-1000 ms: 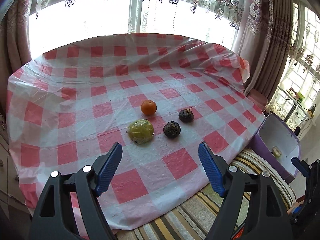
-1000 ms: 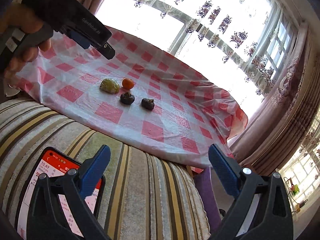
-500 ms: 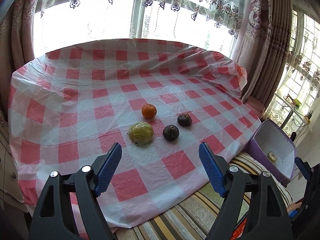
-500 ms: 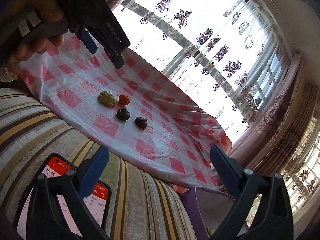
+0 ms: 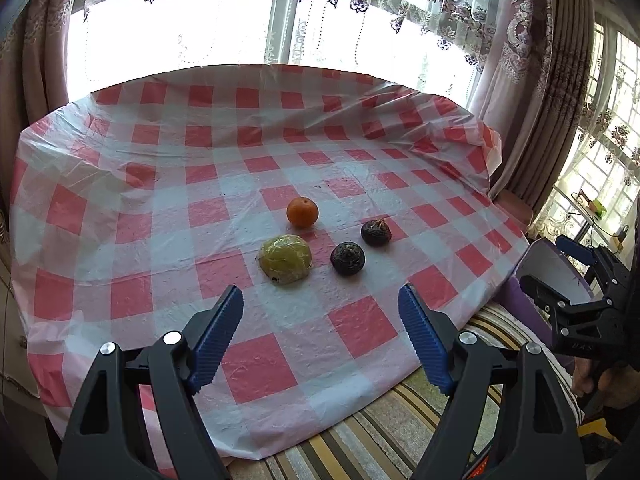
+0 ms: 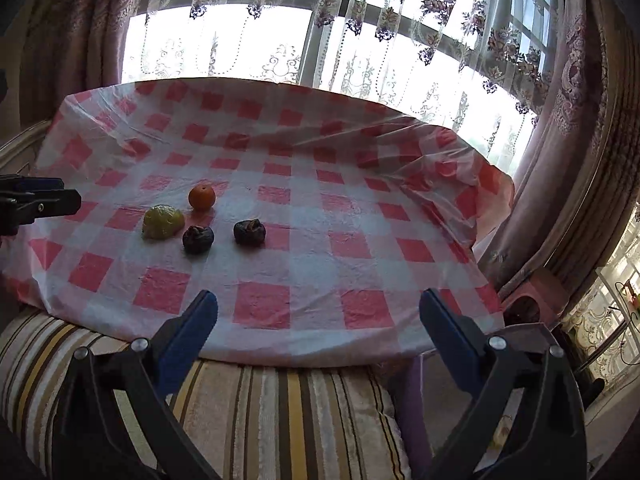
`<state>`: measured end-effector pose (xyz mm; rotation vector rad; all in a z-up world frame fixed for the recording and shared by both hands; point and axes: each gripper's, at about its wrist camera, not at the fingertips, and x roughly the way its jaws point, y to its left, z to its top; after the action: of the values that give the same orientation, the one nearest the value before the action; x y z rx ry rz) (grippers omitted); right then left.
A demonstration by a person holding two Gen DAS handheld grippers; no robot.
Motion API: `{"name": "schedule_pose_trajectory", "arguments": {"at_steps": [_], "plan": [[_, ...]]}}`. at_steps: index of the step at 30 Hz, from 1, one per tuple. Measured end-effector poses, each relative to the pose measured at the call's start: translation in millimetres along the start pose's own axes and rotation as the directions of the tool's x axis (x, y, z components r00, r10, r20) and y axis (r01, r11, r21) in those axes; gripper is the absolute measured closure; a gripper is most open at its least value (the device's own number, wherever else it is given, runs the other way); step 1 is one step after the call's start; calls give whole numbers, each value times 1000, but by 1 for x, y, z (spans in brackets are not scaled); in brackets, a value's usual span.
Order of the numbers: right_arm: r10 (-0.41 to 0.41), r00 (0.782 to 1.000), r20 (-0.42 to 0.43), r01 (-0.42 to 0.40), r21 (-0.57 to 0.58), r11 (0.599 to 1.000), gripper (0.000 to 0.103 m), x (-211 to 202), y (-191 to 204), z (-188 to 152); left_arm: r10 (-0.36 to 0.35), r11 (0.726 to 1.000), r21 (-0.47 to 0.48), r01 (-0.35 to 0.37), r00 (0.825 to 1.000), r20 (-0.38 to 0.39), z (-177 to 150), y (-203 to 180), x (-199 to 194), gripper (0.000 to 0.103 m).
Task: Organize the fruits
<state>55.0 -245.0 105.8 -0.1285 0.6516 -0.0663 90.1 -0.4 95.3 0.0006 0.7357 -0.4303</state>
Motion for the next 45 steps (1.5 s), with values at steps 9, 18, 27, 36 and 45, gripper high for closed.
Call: {"name": "schedule_pose_trajectory", "arguments": {"at_steps": [9, 18, 27, 36, 45], "plan": [[150, 983, -107, -148, 28, 989, 2, 72, 17, 16, 27, 999, -15, -28, 996, -81, -6, -1, 39, 26], [173, 970, -168, -175, 6, 985, 2, 104, 38, 12, 95, 995, 0, -97, 978, -185, -1, 4, 104, 28], [187, 966, -179, -184, 37, 982, 2, 112, 30, 12, 156, 987, 84, -140, 959, -237, 8, -2, 155, 37], [204, 961, -187, -201, 39, 979, 2, 120, 31, 13, 155, 986, 94, -138, 965, -210, 21, -6, 164, 75], [238, 952, -194, -231, 57, 971, 2, 137, 30, 19, 95, 995, 3, -96, 978, -185, 17, 13, 155, 81]]}}
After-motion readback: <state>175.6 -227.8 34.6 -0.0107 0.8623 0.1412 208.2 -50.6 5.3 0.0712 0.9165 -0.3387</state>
